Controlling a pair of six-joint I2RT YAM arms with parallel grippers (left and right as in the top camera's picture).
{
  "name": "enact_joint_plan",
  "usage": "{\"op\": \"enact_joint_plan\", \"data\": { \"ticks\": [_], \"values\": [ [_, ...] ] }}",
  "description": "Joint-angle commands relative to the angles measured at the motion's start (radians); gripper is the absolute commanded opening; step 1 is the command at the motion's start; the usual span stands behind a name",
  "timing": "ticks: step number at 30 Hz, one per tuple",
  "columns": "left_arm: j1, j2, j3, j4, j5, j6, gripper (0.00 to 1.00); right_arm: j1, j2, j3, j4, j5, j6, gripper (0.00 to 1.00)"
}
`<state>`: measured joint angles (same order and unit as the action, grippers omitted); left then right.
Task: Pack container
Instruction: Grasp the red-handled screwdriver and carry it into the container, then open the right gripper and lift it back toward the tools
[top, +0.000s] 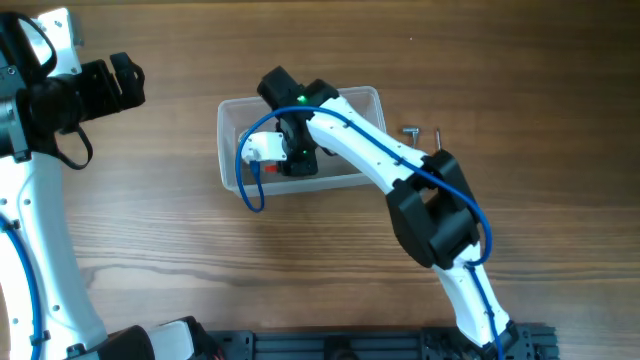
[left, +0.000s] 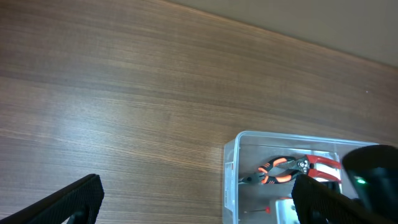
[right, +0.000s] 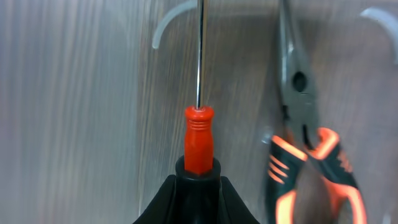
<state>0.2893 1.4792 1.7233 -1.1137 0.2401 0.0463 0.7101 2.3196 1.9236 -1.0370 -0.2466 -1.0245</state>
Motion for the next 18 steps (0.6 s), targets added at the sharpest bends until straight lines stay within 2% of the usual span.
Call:
{"op": "enact_joint_plan", "data": {
  "ticks": [1,3,4,5,6,10,12,14,18],
  "values": [
    [0.006,0.006,0.005,0.002,0.001,-0.002,1.0,-0.002,0.017,-0.002,0.017,-0.043,-0.019,0.04],
    [0.005,0.006,0.005,0.002,0.001,-0.002,1.0,-0.002,0.017,-0.002,0.03,-0.042,-0.018,0.08],
    [0.006,0.006,0.005,0.002,0.001,-0.002,1.0,-0.002,0.017,-0.002,0.032,-0.042,-0.011,0.2],
    [0.006,0.006,0.005,0.002,0.001,-0.002,1.0,-0.002,0.017,-0.002,0.032,-0.04,0.003,0.37],
    [0.006,0.006,0.005,0.002,0.001,-0.002,1.0,-0.002,0.017,0.0,0.032,-0.037,0.022,0.47],
    [0.006,0.006,0.005,0.002,0.001,-0.002,1.0,-0.002,0.01,0.014,0.031,0.079,0.16,0.46],
    [0.006,0.006,0.005,0.002,0.001,-0.002,1.0,-0.002,-0.002,0.024,0.027,0.171,0.239,0.32],
    [0.006,0.006,0.005,0.002,0.001,-0.002,1.0,-0.003,-0.037,0.048,0.005,0.251,0.352,0.25],
    [0.006,0.006,0.005,0.002,0.001,-0.002,1.0,-0.019,-0.167,0.066,-0.048,0.367,0.429,0.26]
  ]
}}
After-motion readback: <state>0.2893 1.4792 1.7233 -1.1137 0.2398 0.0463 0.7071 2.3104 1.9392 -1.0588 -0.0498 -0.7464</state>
